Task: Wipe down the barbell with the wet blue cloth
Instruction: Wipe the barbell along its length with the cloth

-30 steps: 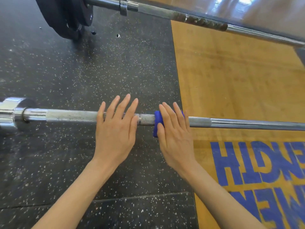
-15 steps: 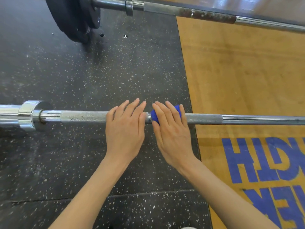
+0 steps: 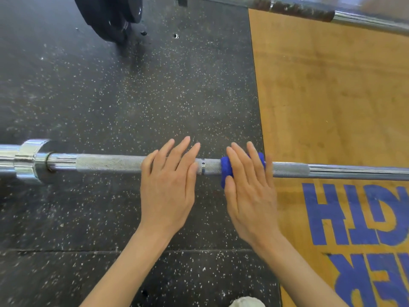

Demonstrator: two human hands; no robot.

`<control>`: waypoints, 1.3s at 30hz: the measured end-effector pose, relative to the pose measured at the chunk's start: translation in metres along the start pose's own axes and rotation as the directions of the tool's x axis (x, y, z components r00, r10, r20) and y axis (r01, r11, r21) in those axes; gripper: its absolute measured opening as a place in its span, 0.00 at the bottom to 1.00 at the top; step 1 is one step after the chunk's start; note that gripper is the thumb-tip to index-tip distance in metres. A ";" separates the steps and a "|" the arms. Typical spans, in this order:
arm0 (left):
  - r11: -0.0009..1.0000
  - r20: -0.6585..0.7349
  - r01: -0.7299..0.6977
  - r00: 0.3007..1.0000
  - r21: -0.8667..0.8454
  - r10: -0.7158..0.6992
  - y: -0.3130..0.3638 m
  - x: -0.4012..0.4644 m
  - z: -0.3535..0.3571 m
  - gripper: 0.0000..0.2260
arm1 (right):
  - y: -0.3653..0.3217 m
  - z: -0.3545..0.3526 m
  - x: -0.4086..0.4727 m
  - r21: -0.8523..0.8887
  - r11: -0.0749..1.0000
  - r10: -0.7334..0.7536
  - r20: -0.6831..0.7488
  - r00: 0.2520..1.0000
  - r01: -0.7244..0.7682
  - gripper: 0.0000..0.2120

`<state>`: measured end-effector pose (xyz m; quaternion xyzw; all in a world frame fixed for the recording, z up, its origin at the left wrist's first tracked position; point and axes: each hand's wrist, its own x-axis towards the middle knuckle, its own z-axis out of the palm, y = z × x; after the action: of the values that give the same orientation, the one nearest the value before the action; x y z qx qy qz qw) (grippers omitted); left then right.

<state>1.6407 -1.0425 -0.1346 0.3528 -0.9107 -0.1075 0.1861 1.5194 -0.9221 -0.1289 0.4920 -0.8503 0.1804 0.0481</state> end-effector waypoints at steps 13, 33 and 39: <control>1.000 0.030 0.008 1.000 0.007 -0.008 0.005 -0.039 -0.009 0.21 | -0.041 -0.002 -0.012 0.079 0.997 -0.028 0.086 0.996 0.021 0.22; 0.998 0.117 0.005 0.993 0.059 -0.012 0.009 -0.046 -0.022 0.20 | -0.035 -0.022 -0.025 0.010 0.999 -0.046 0.186 0.982 0.045 0.17; 0.998 0.125 0.009 0.992 0.057 -0.016 0.017 -0.064 -0.025 0.22 | -0.040 -0.031 -0.038 -0.001 0.999 0.047 0.199 0.979 -0.048 0.16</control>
<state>1.6847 -0.9879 -0.1230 0.3561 -0.9210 -0.1050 0.1179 1.5702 -0.8977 -0.1001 0.4875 -0.8619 0.1330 -0.0427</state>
